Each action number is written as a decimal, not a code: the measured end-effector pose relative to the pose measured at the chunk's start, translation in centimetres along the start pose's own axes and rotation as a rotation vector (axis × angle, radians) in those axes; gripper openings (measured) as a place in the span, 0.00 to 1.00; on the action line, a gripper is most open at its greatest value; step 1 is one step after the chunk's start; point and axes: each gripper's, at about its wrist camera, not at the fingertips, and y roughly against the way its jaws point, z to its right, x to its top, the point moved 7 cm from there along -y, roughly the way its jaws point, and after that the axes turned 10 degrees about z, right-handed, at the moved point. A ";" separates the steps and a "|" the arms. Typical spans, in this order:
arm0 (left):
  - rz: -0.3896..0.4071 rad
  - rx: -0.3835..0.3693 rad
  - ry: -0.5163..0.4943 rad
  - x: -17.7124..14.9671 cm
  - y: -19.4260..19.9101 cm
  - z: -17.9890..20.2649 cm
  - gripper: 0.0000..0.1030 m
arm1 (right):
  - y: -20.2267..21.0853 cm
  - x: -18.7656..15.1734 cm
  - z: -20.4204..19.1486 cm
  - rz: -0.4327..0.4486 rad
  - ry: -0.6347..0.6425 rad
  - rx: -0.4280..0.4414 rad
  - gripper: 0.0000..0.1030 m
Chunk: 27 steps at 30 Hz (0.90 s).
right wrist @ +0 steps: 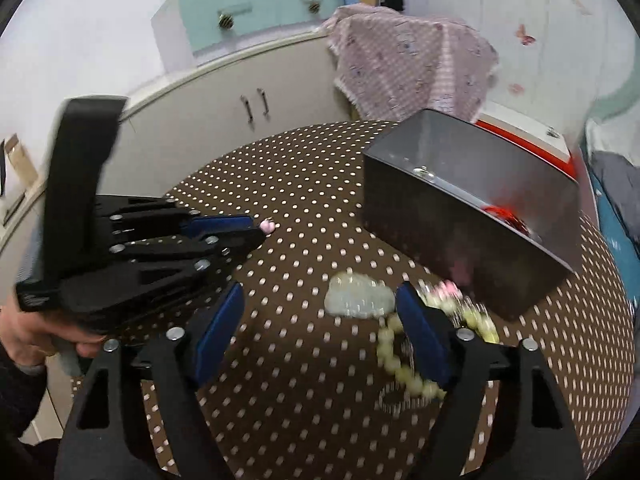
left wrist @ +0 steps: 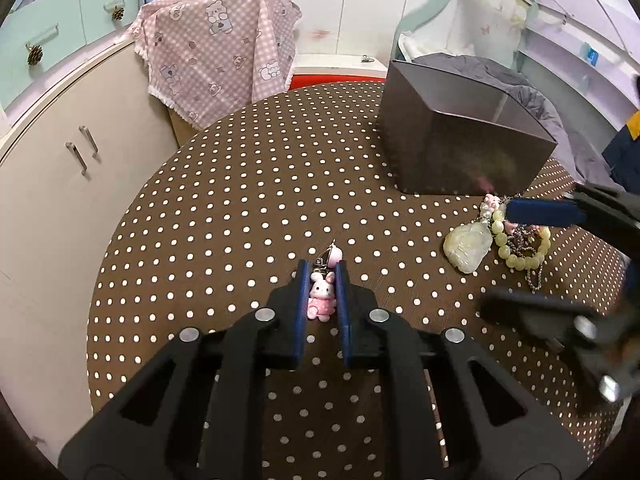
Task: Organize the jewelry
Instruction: 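Close the right tool on the pale jade pendant, then carry the jade pendant into the box with the right tool while the left tool drops the bunny charm in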
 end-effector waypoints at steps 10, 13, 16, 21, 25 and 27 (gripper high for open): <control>-0.001 -0.026 -0.001 -0.1 0.0 0.2 0.22 | -1.6 -1.8 2.0 -0.064 0.068 -0.012 0.55; -0.002 -0.013 -0.034 0.0 0.0 0.7 0.26 | -1.2 -2.1 2.5 -0.059 0.065 -0.012 0.43; -0.002 -0.021 -0.025 -0.2 0.0 0.8 0.25 | -1.2 -2.0 2.7 -0.059 0.071 -0.007 0.40; -0.003 -0.045 -0.009 -0.4 0.4 0.7 0.18 | -1.8 -1.7 2.0 -0.053 0.117 -0.017 0.40; 0.000 -0.061 0.020 -0.6 0.8 0.3 0.12 | -1.7 -1.7 1.5 -0.048 0.118 0.008 0.39; 0.002 -0.064 0.029 -0.7 1.0 0.0 0.12 | -1.3 -1.8 1.0 -0.036 0.106 0.027 0.39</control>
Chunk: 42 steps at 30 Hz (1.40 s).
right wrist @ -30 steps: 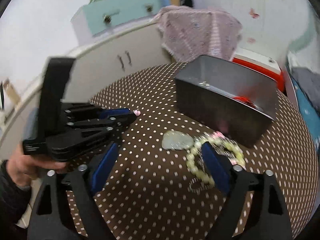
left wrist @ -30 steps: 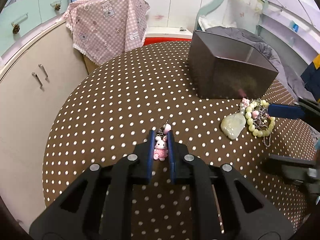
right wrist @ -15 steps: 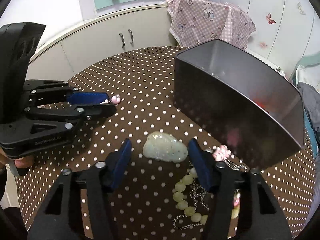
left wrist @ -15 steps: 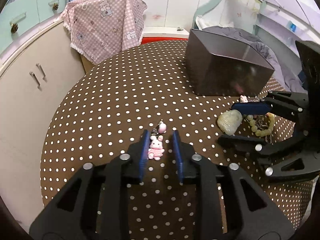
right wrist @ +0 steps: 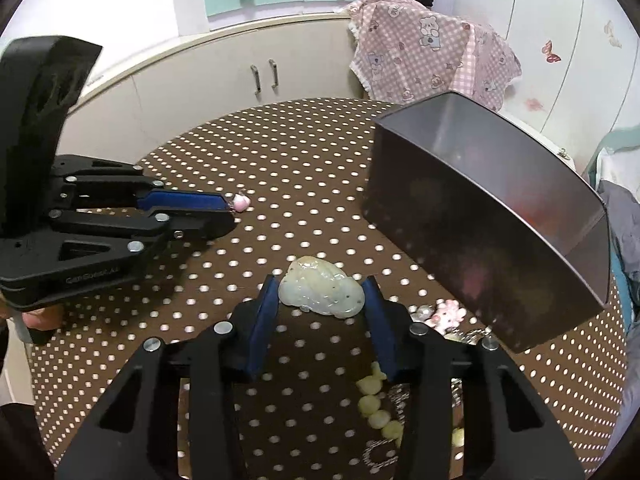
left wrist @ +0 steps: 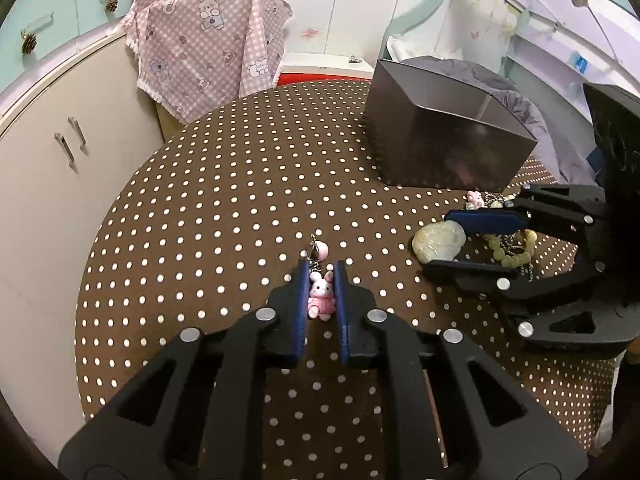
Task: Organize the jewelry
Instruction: 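Carry the jade pendant into the box with the right tool while the left tool drops the bunny charm in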
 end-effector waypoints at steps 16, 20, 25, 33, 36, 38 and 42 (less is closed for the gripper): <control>0.059 -0.025 -0.003 1.5 2.7 0.5 0.12 | 6.3 2.2 0.7 0.150 -0.109 -0.002 0.39; 0.118 -0.048 -0.019 3.9 4.7 1.5 0.12 | 8.6 3.6 2.0 0.204 -0.133 -0.027 0.39; 0.213 -0.103 -0.056 8.6 7.0 4.0 0.12 | 12.0 6.0 5.0 0.281 -0.165 -0.078 0.39; 0.245 -0.175 -0.073 15.0 4.7 7.8 0.12 | 11.9 8.8 10.2 0.289 -0.260 -0.132 0.39; 0.212 -0.212 -0.057 16.3 2.5 8.9 0.12 | 10.0 8.9 11.4 0.251 -0.302 -0.124 0.39; 0.182 -0.217 -0.047 16.8 1.0 9.1 0.12 | 9.1 8.5 12.0 0.223 -0.327 -0.125 0.40; 0.136 -0.184 -0.043 16.7 -0.7 8.8 0.58 | 9.3 7.6 13.3 0.253 -0.405 -0.154 0.78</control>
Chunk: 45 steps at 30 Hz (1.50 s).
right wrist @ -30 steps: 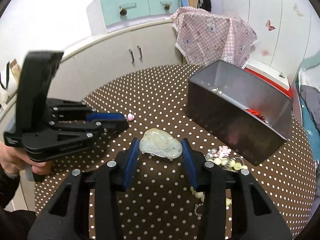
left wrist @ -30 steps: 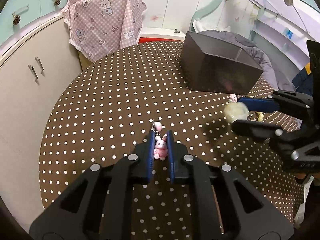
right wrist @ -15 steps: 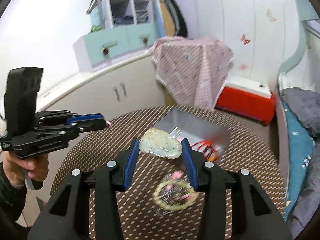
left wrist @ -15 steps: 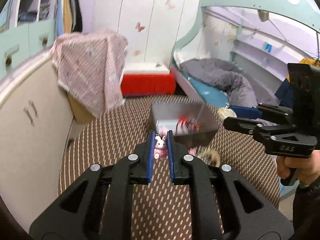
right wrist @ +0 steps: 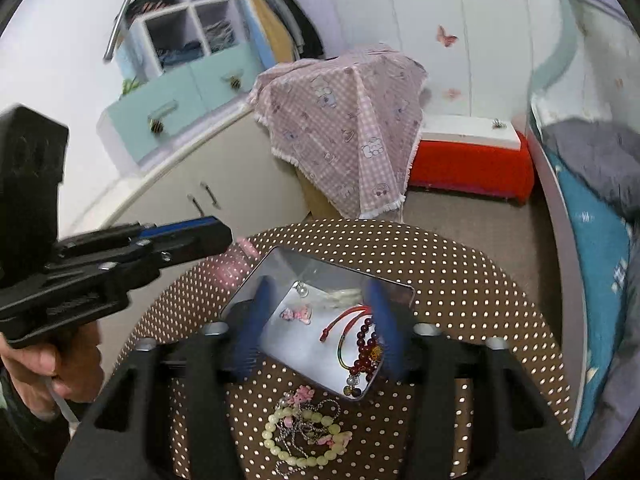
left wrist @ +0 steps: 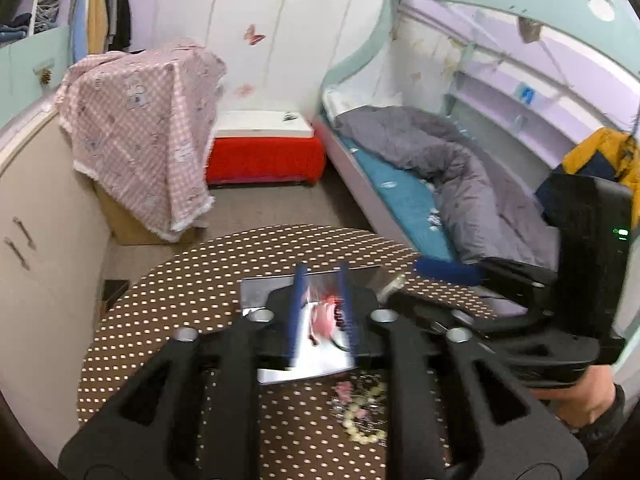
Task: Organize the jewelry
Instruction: 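Carry the jade pendant into the box with the right tool while the left tool drops the bunny charm in, then lift both tools away from the box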
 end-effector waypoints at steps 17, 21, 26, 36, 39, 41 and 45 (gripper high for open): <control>0.167 0.244 0.004 -1.4 7.6 -2.3 0.93 | 6.8 0.5 1.5 0.138 -0.057 -0.168 0.92; 0.196 0.264 -0.010 -2.0 9.4 -1.8 0.93 | 8.6 0.8 0.6 0.168 -0.036 -0.185 0.92; 0.206 0.273 -0.029 -3.0 10.8 -0.9 0.93 | 10.6 0.6 -0.3 0.199 -0.023 -0.198 0.92; 0.205 0.297 -0.014 -6.1 13.0 -0.7 0.93 | 13.7 -0.9 -2.0 0.225 0.006 -0.240 0.92; 0.184 0.279 0.007 -7.4 12.9 -0.6 0.93 | 14.5 -1.7 -2.3 0.230 0.007 -0.251 0.92; 0.167 0.270 0.014 -8.3 12.5 -0.5 0.93 | 14.7 -2.3 -2.3 0.223 0.006 -0.253 0.92; 0.114 0.251 0.021 -10.3 11.1 0.2 0.93 | 14.5 -4.2 -1.8 0.190 -0.011 -0.260 0.92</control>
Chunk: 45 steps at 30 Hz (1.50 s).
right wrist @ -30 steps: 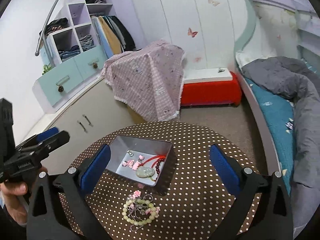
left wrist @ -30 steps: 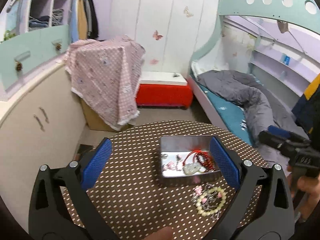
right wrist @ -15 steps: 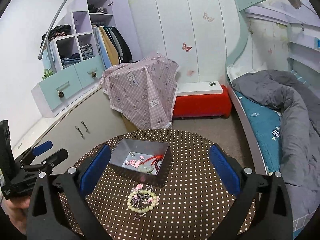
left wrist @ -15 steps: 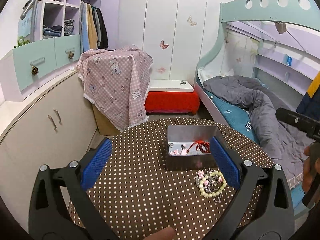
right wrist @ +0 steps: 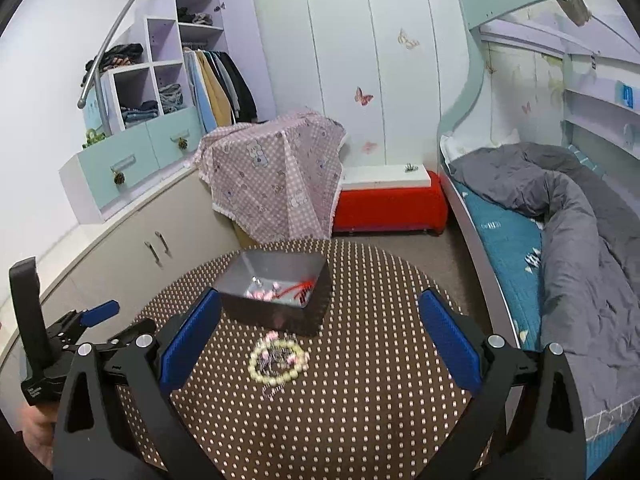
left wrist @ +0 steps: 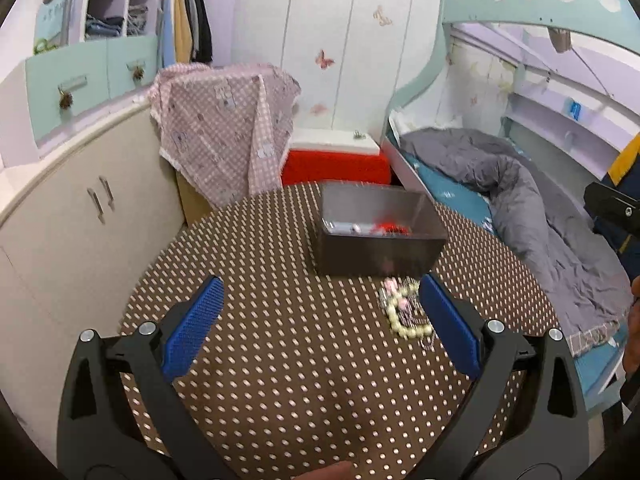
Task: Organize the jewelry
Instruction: 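Lift both tools away from the box, then lower the left tool and close it on the pearl bracelet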
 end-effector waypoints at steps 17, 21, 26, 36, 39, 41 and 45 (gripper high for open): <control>-0.191 0.000 -0.087 -5.9 -8.0 3.3 0.91 | -1.0 -4.1 3.1 -0.083 -0.095 -0.020 0.92; -0.239 0.004 -0.105 -6.8 -9.6 3.4 0.82 | -1.3 -4.3 3.7 -0.092 -0.100 -0.022 0.92; -0.255 -0.046 -0.119 -6.9 -10.0 4.3 0.57 | -1.5 -4.6 4.1 -0.104 -0.111 -0.025 0.92; -0.264 -0.202 -0.137 -6.8 -9.3 7.1 0.09 | -1.5 -4.7 4.2 -0.110 -0.117 -0.019 0.92; -0.243 -0.213 -0.120 -6.2 -8.6 6.8 0.09 | -1.5 -4.8 4.2 -0.111 -0.116 -0.018 0.92; -0.222 -0.216 -0.117 -5.6 -8.0 6.5 0.09 | -1.5 -4.8 4.1 -0.112 -0.115 -0.016 0.92; -0.167 -0.237 -0.119 -4.1 -5.8 6.3 0.09 | -1.6 -4.8 3.9 -0.115 -0.113 -0.010 0.92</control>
